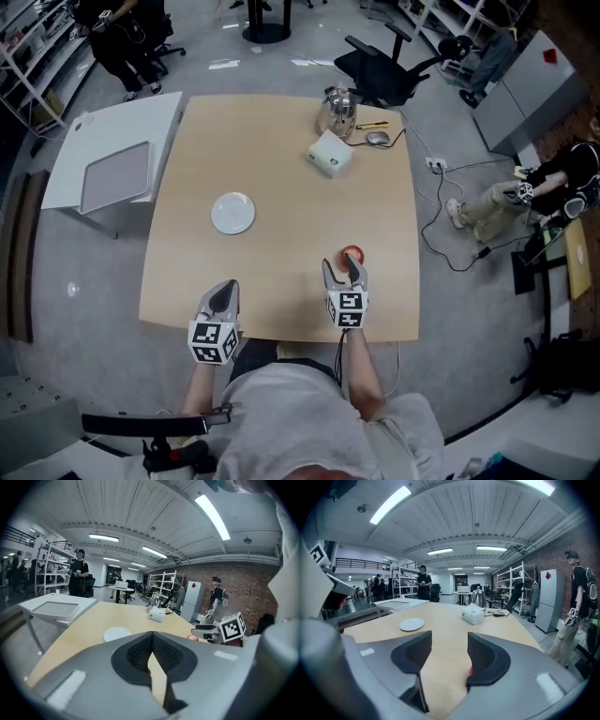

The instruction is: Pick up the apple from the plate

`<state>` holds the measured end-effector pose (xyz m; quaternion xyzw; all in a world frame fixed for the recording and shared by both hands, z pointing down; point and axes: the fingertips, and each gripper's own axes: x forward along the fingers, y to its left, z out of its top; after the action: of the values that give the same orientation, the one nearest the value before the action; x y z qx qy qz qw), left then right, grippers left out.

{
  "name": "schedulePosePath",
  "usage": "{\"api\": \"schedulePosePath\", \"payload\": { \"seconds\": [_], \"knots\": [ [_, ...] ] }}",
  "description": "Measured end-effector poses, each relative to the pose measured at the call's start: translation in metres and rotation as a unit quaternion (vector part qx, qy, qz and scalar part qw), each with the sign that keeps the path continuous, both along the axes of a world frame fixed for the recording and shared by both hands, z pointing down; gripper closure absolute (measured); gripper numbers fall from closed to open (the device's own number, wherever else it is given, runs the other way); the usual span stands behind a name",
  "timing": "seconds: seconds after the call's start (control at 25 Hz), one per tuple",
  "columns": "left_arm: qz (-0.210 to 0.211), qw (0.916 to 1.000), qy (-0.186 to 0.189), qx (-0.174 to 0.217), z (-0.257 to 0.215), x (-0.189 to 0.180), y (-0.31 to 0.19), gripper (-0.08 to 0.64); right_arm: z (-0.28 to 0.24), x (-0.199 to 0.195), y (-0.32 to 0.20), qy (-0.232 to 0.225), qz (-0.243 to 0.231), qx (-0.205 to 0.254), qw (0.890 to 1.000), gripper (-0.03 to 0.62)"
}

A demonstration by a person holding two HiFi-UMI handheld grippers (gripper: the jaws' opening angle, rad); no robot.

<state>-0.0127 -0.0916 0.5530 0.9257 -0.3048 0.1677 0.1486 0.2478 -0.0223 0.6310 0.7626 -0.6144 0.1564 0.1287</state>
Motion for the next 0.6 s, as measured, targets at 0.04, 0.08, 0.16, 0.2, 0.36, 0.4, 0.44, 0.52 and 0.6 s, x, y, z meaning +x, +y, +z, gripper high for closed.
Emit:
{"api": "schedulePosePath", "payload": {
  "seconds": [0.04,0.08,0.16,0.2,0.36,0.4,0.44,0.52,0.6],
  "knots": [
    [-0.007,1.0000,0.001,0.002,-0.002,-0.005,0.000,0.540,-0.003,-0.006,-0.002,-0.001,-0.008,0.002,1.000,0.351],
    [-0.013,0.9999,0.002,0.003,-0.003,-0.010,0.000,0.540,-0.006,-0.011,-0.004,-0.001,-0.015,0.005,1.000,0.360],
    [-0.025,0.9997,0.004,0.006,-0.006,-0.018,0.001,0.540,-0.012,-0.021,-0.007,-0.002,-0.030,0.010,1.000,0.377],
    [-0.031,0.9995,0.006,0.008,-0.008,-0.022,0.002,0.540,-0.015,-0.025,-0.009,-0.003,-0.037,0.012,0.999,0.388],
    [-0.052,0.9985,0.011,0.016,-0.014,-0.036,0.006,0.540,-0.023,-0.041,-0.013,-0.007,-0.065,0.020,0.998,0.422],
    [-0.057,0.9982,0.012,0.018,-0.016,-0.039,0.007,0.540,-0.025,-0.046,-0.014,-0.007,-0.072,0.021,0.997,0.428],
    [-0.061,0.9978,0.013,0.020,-0.017,-0.043,0.009,0.540,-0.027,-0.051,-0.015,-0.008,-0.079,0.022,0.997,0.437],
    [-0.070,0.9971,0.016,0.023,-0.021,-0.050,0.012,0.540,-0.031,-0.059,-0.016,-0.009,-0.092,0.025,0.995,0.452],
    [-0.079,0.9963,0.019,0.029,-0.026,-0.057,0.016,0.540,-0.036,-0.067,-0.017,-0.011,-0.103,0.030,0.994,0.474]
  ]
}}
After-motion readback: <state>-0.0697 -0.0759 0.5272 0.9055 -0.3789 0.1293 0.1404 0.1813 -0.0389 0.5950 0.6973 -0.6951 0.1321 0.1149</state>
